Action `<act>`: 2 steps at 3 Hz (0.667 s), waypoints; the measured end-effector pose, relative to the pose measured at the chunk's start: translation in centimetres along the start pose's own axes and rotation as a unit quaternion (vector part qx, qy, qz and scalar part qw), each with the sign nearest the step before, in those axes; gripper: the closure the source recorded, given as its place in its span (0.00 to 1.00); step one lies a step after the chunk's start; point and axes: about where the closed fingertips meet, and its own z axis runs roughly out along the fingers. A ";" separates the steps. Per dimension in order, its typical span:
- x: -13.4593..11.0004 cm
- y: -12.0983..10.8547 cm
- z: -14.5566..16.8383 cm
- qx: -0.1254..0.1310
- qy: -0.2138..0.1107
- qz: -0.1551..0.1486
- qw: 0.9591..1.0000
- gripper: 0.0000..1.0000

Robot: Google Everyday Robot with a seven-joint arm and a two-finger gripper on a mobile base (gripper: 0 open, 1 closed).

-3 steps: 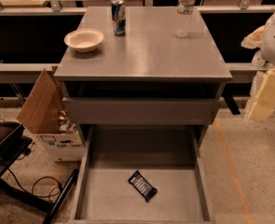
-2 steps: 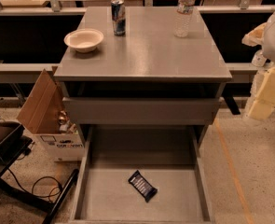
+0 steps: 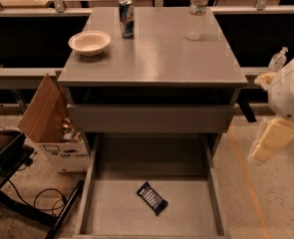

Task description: Pick rxbar blueberry from middle drawer and place on counter

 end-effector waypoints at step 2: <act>4.2 0.2 11.4 0.050 0.027 -0.021 0.998 0.00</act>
Offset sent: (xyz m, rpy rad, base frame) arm 0.0480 -0.0328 -0.1880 -0.1211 -0.0952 -0.0223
